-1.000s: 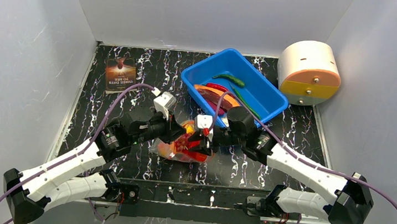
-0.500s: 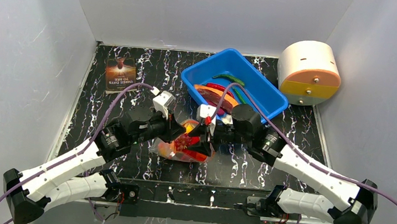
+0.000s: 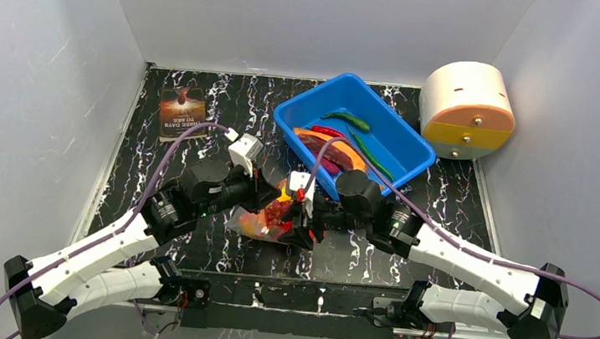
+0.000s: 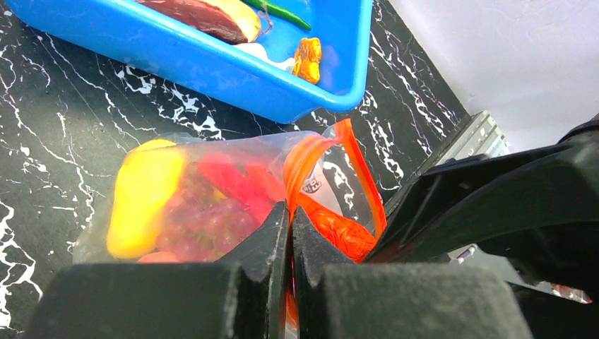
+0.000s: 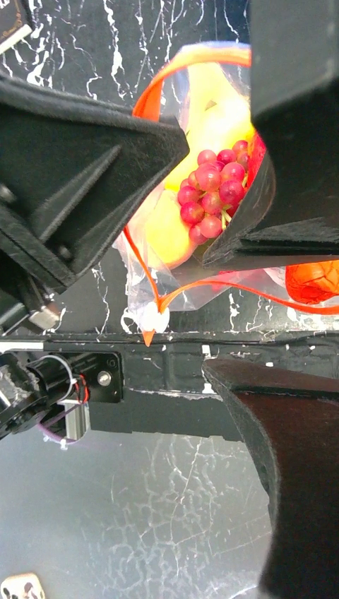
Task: Place the food in the zip-top bag and seal the zipper
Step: Zip the zipper food storage bag at the center of the board.
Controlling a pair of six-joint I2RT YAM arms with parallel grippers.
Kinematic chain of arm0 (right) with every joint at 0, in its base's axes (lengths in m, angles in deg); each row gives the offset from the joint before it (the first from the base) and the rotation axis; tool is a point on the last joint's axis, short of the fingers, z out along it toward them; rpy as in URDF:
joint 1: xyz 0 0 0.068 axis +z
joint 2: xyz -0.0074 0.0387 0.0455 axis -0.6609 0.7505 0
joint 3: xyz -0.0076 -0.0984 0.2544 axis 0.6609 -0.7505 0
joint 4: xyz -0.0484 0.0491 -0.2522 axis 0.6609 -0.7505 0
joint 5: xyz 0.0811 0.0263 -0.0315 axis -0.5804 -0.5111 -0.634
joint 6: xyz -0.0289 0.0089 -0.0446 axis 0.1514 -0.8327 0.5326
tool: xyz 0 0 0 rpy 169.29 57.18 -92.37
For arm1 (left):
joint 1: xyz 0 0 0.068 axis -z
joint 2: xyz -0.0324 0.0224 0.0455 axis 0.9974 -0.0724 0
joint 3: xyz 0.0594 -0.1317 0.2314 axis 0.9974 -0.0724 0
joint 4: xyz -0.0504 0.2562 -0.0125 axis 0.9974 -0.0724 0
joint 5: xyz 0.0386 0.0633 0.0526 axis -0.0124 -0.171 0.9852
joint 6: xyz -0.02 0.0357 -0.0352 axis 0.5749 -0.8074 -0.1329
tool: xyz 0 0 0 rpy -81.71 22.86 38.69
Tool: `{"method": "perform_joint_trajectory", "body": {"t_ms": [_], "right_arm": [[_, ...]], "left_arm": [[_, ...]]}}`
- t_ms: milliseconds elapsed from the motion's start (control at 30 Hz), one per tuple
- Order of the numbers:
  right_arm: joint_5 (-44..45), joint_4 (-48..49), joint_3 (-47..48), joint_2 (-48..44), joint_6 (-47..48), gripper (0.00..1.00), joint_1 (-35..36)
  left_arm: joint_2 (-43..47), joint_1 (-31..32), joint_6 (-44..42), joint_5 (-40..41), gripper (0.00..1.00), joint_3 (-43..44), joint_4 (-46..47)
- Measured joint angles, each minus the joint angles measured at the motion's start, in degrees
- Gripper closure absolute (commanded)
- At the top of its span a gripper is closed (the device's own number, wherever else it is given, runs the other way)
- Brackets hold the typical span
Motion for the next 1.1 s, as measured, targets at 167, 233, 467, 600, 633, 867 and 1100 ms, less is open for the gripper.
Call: {"method": "perform_joint_trajectory", "body": {"t_ms": [167,233,467,600,633,867,1100], "right_arm": [[2.47,-0.15,-0.04,1.53,-0.02,0.57,1.11],[3.15,-0.15,-0.04,1.95,-0.04,0.59,1.38],[5.53,-0.17,-0.04,3.65,0.02,0.62,1.75],[6.45,-0.31,-0.04,4.52,0.04,0.66,1.84],[6.78,-0.33,-0.04,4.74,0.04,0.68,1.84],[8.57,-0.66,-0.04,6.34,-0.09,1.0,1.84],[11.72,-0.85,0.04,6.03,-3.61,1.0,1.84]], "left_arm": [[0.09,0.0,0.68,0.26,1.0,0.68,0.04],[0.26,0.0,0.96,0.33,1.0,0.68,0.04],[0.42,0.0,1.7,0.48,1.0,0.68,0.24],[0.44,0.0,2.01,0.5,1.0,0.68,0.42],[0.44,0.0,2.1,0.5,1.0,0.68,0.42],[0.98,0.0,2.38,0.72,0.87,0.66,0.44],[2.64,0.0,-1.84,1.73,0.5,3.54,-3.15]]}}
